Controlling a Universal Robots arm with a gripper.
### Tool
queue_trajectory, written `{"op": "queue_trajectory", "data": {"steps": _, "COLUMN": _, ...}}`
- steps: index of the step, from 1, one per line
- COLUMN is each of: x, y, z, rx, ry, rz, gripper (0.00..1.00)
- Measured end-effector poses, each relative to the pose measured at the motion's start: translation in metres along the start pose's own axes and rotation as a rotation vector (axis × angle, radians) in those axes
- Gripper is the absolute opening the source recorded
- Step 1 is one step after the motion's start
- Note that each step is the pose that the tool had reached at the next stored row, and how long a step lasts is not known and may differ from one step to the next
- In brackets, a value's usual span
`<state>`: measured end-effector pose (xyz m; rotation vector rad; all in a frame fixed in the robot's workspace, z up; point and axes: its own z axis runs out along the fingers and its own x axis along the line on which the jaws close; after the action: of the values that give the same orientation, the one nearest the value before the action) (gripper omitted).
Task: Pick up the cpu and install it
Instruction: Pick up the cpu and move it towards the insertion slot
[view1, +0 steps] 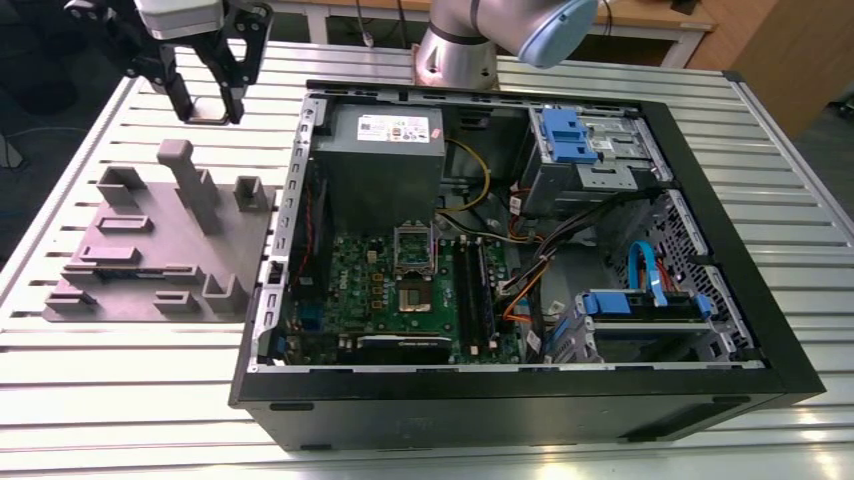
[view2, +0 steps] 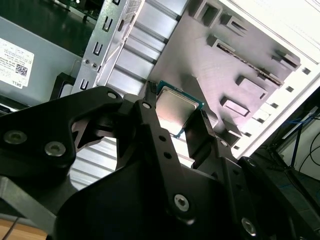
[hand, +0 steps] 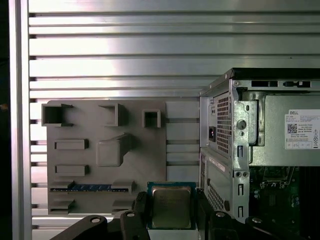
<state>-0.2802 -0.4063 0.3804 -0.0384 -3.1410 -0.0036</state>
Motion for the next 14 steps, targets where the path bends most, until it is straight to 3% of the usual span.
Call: {"op": "queue_trajectory", "data": {"steps": 14, "x": -0.004, "y": 0.0001, "z": 0.0, "rx": 0.0, "ry": 0.0, "rz": 0.0, "gripper": 0.47}}
